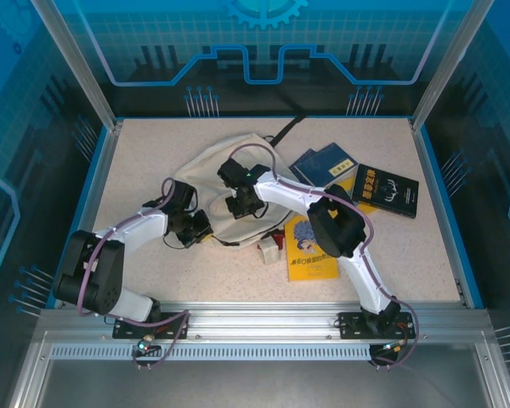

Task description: Pack the student bag

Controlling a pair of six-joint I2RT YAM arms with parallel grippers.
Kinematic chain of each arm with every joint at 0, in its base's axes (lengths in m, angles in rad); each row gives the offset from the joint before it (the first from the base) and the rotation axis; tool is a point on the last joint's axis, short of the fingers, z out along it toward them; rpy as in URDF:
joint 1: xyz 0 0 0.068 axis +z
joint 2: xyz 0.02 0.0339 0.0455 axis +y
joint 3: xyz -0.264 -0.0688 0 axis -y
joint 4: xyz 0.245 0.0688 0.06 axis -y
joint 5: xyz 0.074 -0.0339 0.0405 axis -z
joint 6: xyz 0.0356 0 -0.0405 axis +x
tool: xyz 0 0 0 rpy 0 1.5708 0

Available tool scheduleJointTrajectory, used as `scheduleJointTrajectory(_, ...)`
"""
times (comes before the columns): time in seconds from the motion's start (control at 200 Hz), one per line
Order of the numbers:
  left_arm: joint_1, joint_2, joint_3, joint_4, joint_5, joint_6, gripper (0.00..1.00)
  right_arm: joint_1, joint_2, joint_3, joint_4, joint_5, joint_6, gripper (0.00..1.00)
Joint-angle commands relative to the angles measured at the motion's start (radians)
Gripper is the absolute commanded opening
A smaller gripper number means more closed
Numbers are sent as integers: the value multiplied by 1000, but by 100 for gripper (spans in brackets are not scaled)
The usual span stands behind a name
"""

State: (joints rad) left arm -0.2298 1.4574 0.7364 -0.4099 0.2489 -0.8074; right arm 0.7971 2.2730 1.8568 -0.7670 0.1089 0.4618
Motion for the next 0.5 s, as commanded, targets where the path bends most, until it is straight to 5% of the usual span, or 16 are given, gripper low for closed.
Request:
scheduleJointTrajectory(0.0,15,-43,-9,-35,6,-2,5,-28,-98,-44,18,6,76,21)
scheduleJointTrajectory(0.26,14,-149,13,-150,-5,30,27,-68,-455,-378,134,-114,280,55)
scheduleJointTrajectory(0.495,-40,-262,76,-287,-19,88,41,-126,-731,-719,206,-138,552,72)
